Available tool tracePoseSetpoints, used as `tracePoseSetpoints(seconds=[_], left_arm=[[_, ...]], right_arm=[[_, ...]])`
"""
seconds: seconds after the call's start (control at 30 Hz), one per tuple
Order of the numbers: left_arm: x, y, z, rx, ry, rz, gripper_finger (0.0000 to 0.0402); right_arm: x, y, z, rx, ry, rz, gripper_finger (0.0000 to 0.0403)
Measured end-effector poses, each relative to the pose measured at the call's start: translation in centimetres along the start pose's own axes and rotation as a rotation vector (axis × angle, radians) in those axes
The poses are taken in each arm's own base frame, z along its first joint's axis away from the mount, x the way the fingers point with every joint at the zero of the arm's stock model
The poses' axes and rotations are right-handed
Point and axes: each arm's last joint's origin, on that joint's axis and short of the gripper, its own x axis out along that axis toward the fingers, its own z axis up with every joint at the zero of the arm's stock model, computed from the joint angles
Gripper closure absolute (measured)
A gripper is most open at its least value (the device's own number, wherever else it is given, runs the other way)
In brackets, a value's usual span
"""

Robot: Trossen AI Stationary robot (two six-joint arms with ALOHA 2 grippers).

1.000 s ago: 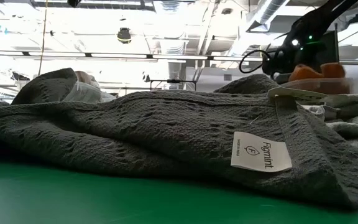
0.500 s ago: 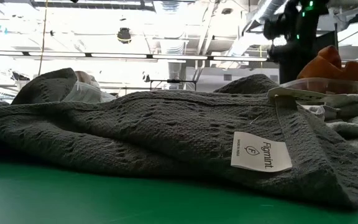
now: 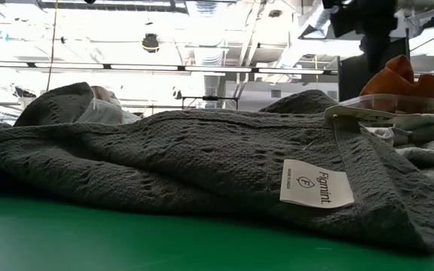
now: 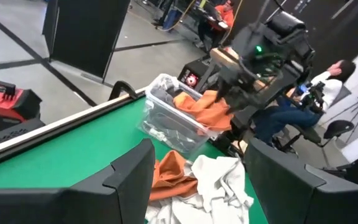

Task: Sort towels by color in basket
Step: Put the orange towel into the right transparent bin

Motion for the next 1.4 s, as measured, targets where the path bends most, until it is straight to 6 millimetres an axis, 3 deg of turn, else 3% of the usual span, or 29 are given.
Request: tracePoseSetpoints(seconds=[0.13, 0.3, 0.4, 0.53, 0.6, 0.9, 1.17, 1.4], left_arm=[[0.0, 0.0, 0.0, 0.001, 0.003, 0.001, 0.0162], [0.0, 0.0, -0.1, -0.014, 0.011, -0.012, 0.0162], [0.0, 0.0, -0.1, -0.025, 0.012, -0.011, 0.0162], [0.0, 0.0, -0.1, -0.03, 0.012, -0.012, 0.0162], [0.0, 0.0, -0.1, -0.034, 0.012, -0.011, 0.0162], [0.0, 0.0, -0.1, -0.043, 0.012, -0.011, 0.0162], [0.0, 0.0, 0.0, -0.04, 0.005, 0.001, 0.0162], [0.0, 0.0, 0.0, -0.018, 0.002, 0.006, 0.0162]], right_arm=[[1.7, 0.9, -0.5, -0.067, 0.075, -0.045, 0.0117], [4.4, -0.3, -1.0, -0.086, 0.163, -0.169, 0.0151], [6.0, -1.1, -1.0, -0.075, 0.178, -0.171, 0.0217], [7.6, -2.4, -0.6, -0.022, 0.129, -0.175, 0.035], [8.1, -3.1, -0.2, 0.012, 0.08, -0.182, 0.0382], [11.3, -6.0, 0.9, 0.035, -0.114, -0.209, 0.0382], [15.7, -7.2, -0.4, 0.08, -0.097, -0.12, 0.0372], [15.2, -7.4, -0.5, 0.165, -0.042, -0.11, 0.0341]])
